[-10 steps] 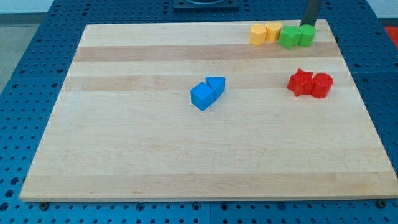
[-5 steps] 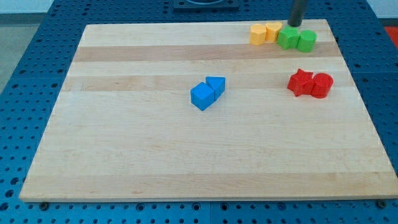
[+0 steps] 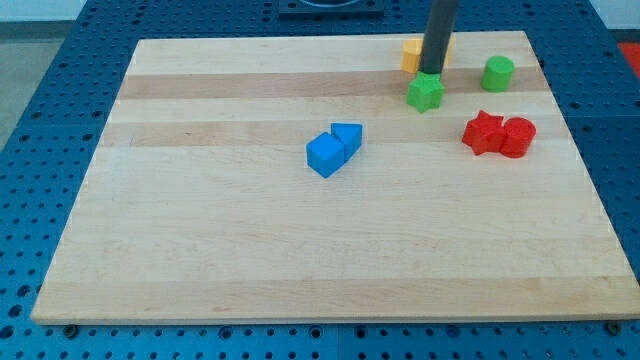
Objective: Move the green star left to the red star
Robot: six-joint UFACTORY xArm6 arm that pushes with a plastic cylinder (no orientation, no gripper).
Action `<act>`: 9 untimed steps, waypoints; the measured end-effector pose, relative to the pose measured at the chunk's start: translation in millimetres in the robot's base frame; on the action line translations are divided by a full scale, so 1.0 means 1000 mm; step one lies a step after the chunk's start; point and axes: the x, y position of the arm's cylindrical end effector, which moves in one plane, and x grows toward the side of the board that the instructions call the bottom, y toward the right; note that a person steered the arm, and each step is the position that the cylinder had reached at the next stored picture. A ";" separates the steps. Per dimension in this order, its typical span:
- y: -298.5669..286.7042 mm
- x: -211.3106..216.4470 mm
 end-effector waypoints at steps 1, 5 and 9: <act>-0.023 0.020; -0.040 0.140; -0.044 0.017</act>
